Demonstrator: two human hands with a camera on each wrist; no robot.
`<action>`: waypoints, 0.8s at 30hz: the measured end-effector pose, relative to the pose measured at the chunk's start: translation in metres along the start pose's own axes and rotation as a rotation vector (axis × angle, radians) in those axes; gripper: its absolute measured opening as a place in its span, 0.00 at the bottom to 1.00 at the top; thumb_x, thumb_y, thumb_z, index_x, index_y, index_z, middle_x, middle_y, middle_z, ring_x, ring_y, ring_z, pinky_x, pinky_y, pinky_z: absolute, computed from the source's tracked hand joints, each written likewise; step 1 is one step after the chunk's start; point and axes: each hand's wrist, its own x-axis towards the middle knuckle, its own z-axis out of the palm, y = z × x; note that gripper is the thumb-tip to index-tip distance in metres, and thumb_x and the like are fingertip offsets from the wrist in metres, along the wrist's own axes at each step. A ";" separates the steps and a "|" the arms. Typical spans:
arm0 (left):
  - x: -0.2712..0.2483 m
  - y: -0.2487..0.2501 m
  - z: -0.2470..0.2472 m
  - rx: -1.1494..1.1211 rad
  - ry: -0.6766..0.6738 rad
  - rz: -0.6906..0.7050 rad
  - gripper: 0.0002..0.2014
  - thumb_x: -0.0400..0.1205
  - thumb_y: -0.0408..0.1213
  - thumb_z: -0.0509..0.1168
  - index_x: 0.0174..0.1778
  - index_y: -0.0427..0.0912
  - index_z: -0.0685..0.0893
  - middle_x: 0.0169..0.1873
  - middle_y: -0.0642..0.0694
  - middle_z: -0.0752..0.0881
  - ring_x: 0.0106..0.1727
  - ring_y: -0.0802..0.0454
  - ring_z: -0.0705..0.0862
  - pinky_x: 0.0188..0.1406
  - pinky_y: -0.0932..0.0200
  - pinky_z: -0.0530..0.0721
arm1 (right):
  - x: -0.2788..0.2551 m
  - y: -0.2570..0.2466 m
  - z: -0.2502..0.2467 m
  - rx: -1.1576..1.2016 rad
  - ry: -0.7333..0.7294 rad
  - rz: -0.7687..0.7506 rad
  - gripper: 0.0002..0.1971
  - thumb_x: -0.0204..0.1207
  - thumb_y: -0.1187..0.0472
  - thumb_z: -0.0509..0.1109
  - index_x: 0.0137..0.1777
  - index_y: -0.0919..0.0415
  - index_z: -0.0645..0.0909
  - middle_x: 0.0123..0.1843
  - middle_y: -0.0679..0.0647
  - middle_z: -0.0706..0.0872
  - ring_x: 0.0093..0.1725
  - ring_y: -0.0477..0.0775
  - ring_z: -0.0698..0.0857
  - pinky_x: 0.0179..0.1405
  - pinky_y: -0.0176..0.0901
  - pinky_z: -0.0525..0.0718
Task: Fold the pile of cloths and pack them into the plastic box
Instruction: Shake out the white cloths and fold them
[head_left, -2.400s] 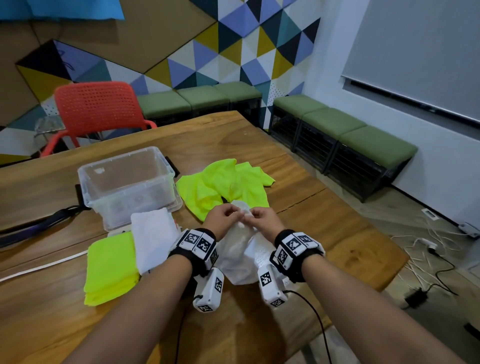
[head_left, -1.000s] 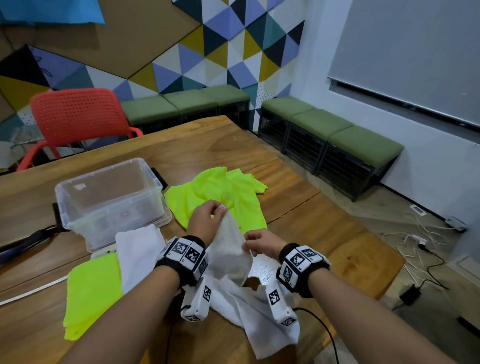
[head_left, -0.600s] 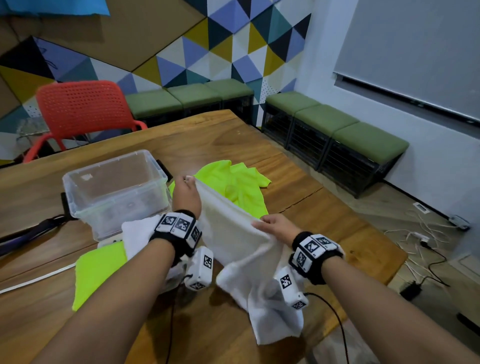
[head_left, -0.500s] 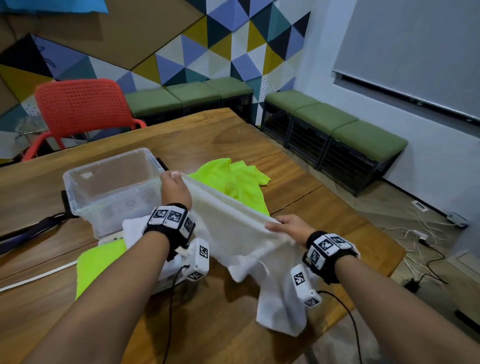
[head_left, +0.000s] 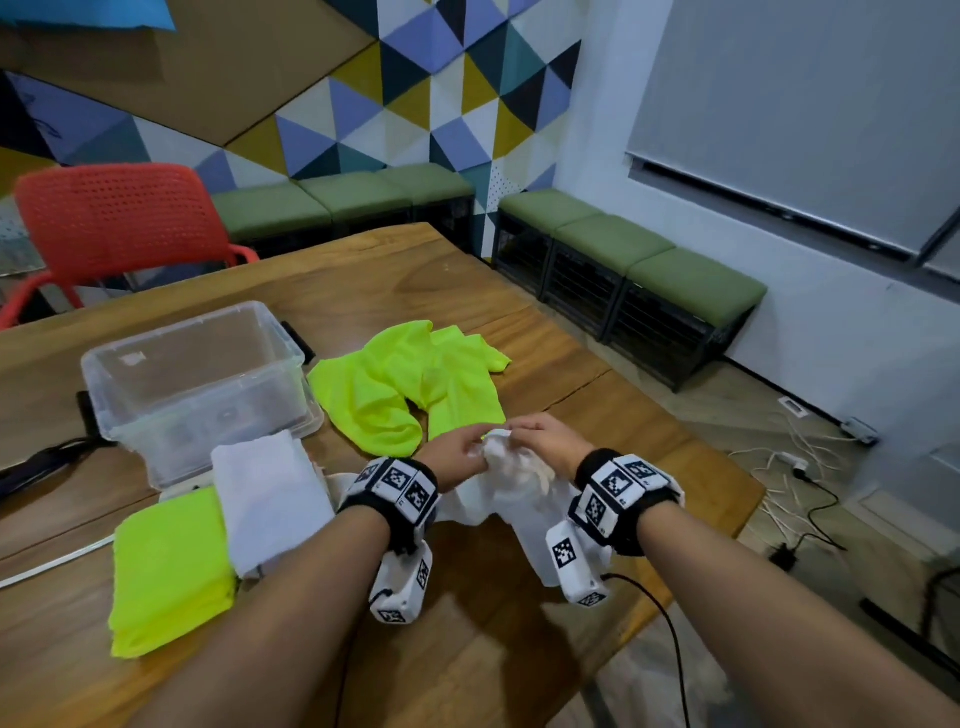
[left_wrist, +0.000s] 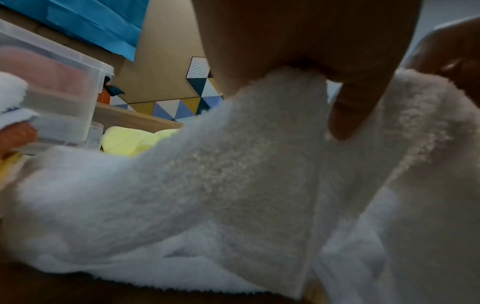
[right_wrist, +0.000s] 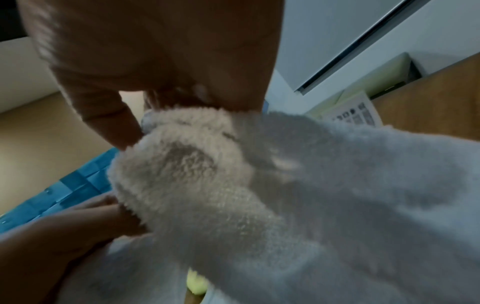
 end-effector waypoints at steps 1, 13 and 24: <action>0.001 0.000 0.000 -0.020 0.008 -0.007 0.25 0.69 0.45 0.61 0.63 0.47 0.82 0.56 0.39 0.87 0.59 0.40 0.84 0.59 0.49 0.81 | -0.003 0.001 -0.003 -0.046 -0.005 -0.004 0.09 0.79 0.72 0.61 0.50 0.73 0.83 0.34 0.57 0.77 0.33 0.45 0.74 0.36 0.36 0.71; 0.003 -0.033 -0.040 0.345 0.242 -0.221 0.15 0.87 0.41 0.52 0.62 0.44 0.82 0.61 0.41 0.84 0.60 0.41 0.82 0.54 0.52 0.79 | -0.022 0.037 -0.042 -0.123 0.109 0.056 0.14 0.78 0.63 0.69 0.30 0.58 0.74 0.28 0.47 0.72 0.27 0.39 0.71 0.25 0.24 0.68; 0.020 -0.009 -0.002 -0.198 0.421 -0.252 0.13 0.82 0.29 0.57 0.58 0.34 0.83 0.40 0.39 0.85 0.38 0.44 0.82 0.37 0.58 0.73 | -0.009 0.022 -0.008 0.214 0.026 0.055 0.16 0.80 0.76 0.56 0.43 0.59 0.81 0.39 0.52 0.81 0.37 0.49 0.81 0.32 0.32 0.83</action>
